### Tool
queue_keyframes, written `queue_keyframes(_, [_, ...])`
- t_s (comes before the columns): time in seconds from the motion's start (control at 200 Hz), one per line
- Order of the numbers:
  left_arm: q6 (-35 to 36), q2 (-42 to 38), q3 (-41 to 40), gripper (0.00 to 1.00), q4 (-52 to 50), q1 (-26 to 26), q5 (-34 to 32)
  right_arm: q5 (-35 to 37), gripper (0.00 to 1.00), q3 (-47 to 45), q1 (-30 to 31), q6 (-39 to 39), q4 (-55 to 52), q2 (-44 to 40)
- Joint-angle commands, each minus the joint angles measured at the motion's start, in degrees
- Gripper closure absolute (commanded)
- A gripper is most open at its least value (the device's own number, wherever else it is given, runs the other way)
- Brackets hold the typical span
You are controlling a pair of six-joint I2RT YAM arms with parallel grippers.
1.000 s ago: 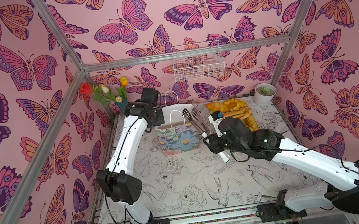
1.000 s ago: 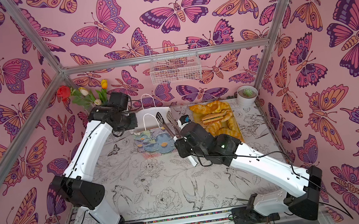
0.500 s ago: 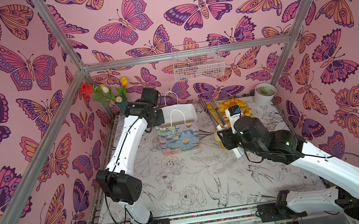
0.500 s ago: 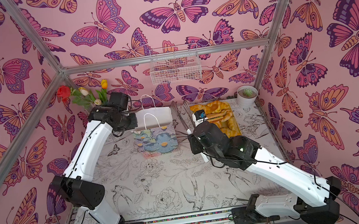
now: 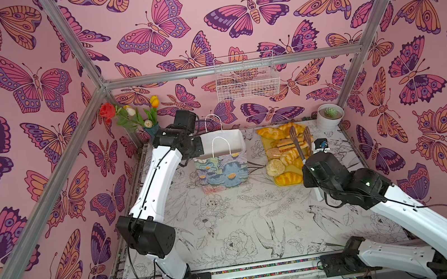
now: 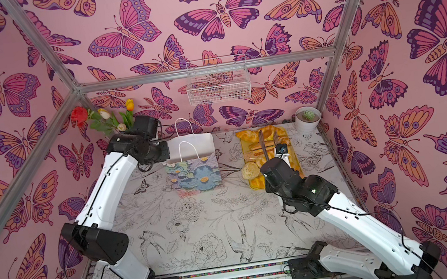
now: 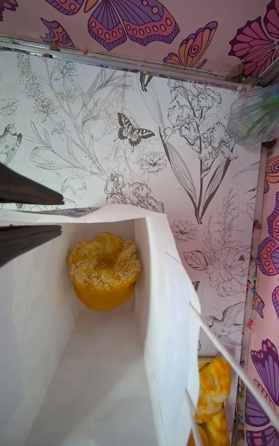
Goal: Pack bread into a paper bag
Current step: Pick up the fake bread from the plate.
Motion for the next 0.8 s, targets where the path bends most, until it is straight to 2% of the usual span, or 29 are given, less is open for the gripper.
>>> queue_keyframes(0.0, [-0.59, -0.78, -1.21, 0.79, 0.26, -0.21, -1.16, -5.24, 0.52, -1.02, -4.23, 4.27, 0.29, -1.81])
queue_keyframes(0.23, [-1.04, -0.78, -1.40, 0.79, 0.30, -0.21, -1.60, -16.56, 0.52, -0.86, -11.15, 9.12, 3.02, -0.60])
queue_keyframes(0.45, [-1.43, -1.48, -2.48, 0.79, 0.39, -0.21, -3.46, -25.31, 0.52, 0.41, -14.84, 15.20, 6.37, 2.98])
queue_keyframes(0.791, [-1.37, -1.71, -3.41, 0.79, 0.48, -0.21, -4.98, -31.63, 0.53, 1.07, -19.00, 23.35, 8.51, 5.04])
